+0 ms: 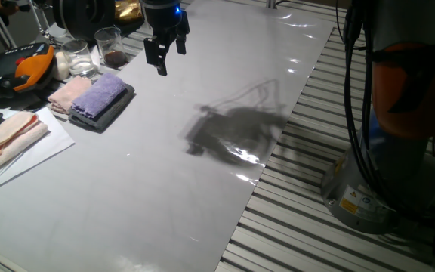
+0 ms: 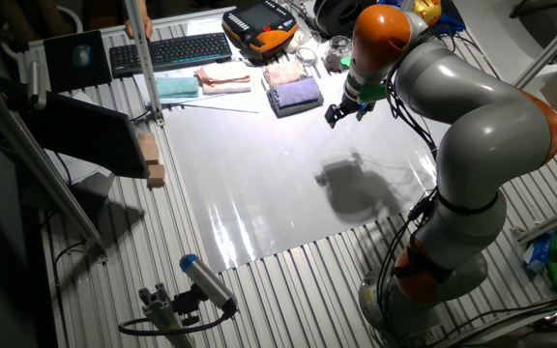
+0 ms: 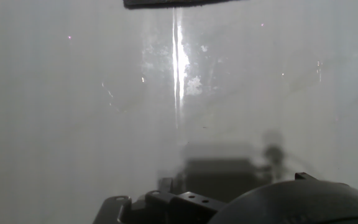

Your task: Clean the table with a cloth

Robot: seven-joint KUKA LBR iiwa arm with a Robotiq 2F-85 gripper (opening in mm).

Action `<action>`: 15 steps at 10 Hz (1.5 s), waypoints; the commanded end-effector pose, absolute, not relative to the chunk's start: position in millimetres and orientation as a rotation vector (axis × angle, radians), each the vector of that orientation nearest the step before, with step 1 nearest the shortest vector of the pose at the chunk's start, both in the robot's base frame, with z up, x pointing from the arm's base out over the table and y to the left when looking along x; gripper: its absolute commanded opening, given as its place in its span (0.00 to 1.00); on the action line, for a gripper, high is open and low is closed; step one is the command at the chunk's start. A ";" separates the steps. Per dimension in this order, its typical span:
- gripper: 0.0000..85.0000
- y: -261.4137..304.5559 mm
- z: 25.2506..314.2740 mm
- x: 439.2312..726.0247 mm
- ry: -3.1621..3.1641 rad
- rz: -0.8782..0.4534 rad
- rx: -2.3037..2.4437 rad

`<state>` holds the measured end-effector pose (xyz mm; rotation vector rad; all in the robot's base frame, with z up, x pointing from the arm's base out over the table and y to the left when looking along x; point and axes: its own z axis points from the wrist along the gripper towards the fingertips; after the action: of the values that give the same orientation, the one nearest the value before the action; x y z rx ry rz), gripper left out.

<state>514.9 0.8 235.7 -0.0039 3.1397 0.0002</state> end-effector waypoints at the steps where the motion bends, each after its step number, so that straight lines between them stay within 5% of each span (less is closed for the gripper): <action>1: 0.00 0.7 235.7 514.9 3.140 0.000 -0.004; 15: 0.00 3.2 216.7 521.8 3.138 0.007 -0.044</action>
<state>522.2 3.3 216.1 -0.0442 3.1365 0.0070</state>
